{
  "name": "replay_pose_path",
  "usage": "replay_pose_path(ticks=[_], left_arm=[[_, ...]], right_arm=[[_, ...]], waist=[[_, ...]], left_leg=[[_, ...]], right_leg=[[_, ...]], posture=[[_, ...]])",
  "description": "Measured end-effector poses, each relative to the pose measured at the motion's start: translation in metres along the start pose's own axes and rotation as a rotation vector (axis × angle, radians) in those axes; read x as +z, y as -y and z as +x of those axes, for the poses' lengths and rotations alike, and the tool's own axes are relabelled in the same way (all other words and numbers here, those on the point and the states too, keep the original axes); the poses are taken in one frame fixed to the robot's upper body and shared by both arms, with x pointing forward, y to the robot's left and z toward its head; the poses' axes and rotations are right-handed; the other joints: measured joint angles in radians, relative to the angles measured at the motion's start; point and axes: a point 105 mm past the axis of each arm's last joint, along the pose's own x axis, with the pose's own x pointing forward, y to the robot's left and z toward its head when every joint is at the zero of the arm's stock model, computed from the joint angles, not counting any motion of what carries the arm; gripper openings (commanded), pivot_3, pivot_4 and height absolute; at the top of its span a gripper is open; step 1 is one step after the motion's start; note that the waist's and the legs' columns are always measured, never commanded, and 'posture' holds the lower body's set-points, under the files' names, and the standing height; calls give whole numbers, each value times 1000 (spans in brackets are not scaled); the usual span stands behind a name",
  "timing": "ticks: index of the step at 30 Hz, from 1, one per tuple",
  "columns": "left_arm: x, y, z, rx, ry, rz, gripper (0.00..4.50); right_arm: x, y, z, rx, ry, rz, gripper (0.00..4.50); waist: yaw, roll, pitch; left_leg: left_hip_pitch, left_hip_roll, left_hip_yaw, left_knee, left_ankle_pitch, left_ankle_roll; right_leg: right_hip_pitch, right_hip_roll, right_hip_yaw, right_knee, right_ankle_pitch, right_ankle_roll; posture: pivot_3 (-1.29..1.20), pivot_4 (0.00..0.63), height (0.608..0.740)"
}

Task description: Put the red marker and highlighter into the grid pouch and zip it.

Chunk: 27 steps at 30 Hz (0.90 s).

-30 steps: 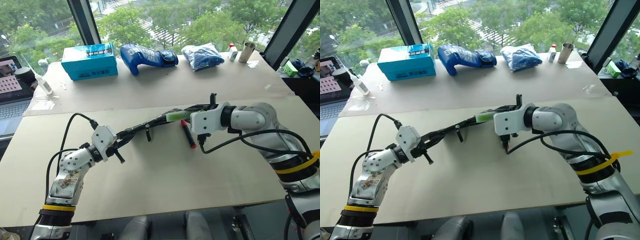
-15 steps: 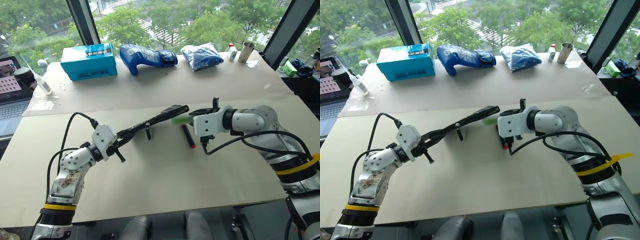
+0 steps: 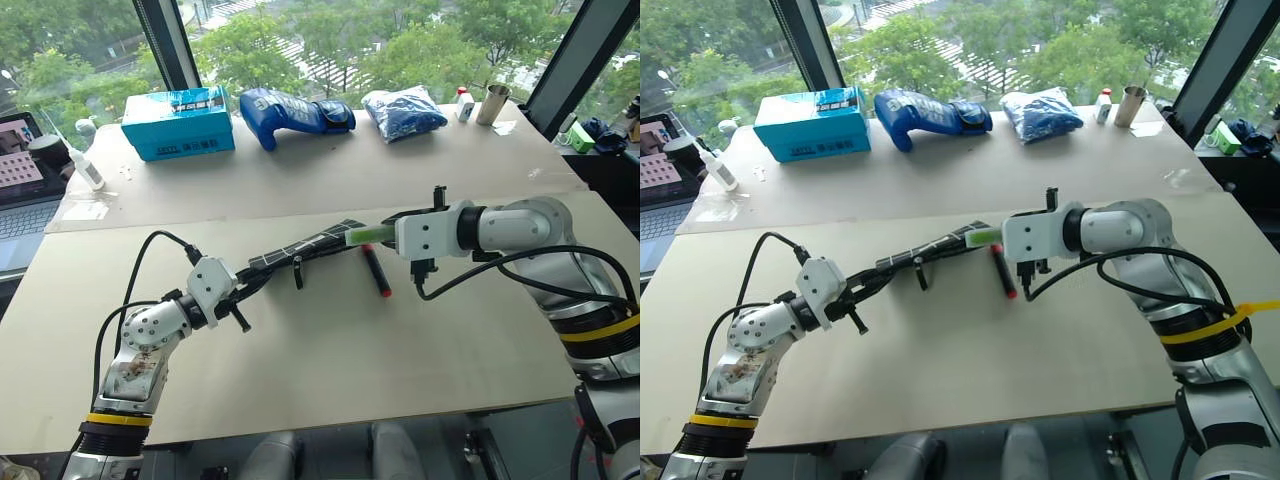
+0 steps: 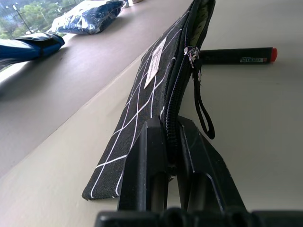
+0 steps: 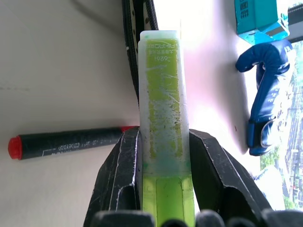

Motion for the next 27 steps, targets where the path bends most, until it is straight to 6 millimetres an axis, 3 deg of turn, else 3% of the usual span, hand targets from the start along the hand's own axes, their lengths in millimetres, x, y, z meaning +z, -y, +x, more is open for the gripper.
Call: replay_pose_path(ticks=[11, 27], left_arm=[[0, 0, 0, 1, 4, -4, 0], [-2, 7, 1, -30, -6, 26, 0]], right_arm=[[-4, -13, 6, 33, -27, -7, 1027], [-2, -9, 16, 30, -24, -26, 1027]], waist=[[0, 0, 0], [0, 0, 0]], left_leg=[[0, 0, 0, 0, 0, 0], [0, 0, 0, 0, 0, 0]], right_leg=[[0, 0, 0, 0, 0, 0], [0, 0, 0, 0, 0, 0]], posture=[[0, 150, 740], [0, 150, 740]])
